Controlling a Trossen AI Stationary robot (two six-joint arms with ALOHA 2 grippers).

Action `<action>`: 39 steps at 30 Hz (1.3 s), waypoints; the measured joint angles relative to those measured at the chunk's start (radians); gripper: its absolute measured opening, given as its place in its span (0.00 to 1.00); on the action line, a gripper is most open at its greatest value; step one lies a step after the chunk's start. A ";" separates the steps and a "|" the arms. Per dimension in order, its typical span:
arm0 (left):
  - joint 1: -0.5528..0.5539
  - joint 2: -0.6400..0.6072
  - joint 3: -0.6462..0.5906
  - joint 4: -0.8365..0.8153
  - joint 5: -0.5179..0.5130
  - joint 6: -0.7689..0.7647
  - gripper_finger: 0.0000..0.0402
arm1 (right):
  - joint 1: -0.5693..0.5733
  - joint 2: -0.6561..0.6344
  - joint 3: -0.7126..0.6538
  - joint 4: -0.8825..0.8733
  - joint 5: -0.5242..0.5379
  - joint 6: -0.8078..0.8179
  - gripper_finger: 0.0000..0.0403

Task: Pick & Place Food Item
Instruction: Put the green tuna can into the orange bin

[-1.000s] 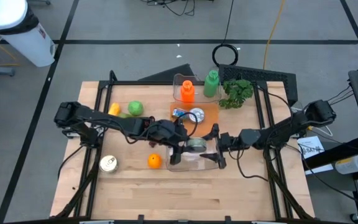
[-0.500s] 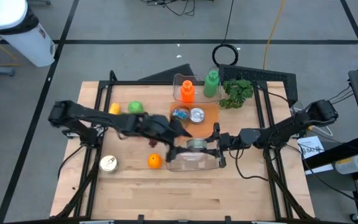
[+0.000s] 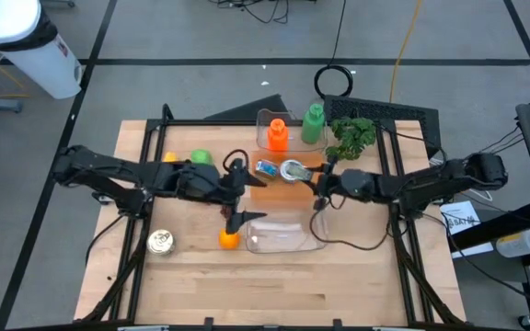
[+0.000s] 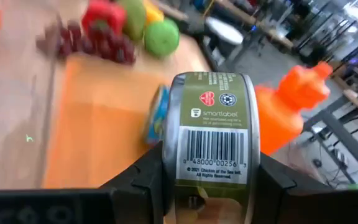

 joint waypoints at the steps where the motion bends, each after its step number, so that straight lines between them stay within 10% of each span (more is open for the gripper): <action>1: 0.003 0.001 -0.009 -0.005 -0.001 -0.007 0.94 | -0.025 0.001 -0.001 -0.011 -0.024 -0.012 0.34; 11: 0.044 0.000 -0.058 0.024 -0.048 -0.081 0.92 | -0.200 0.069 0.003 0.024 -0.272 -0.123 0.34; 39: 0.066 0.000 -0.076 -0.004 -0.049 -0.100 0.93 | -0.172 0.071 0.000 0.120 -0.267 -0.005 0.48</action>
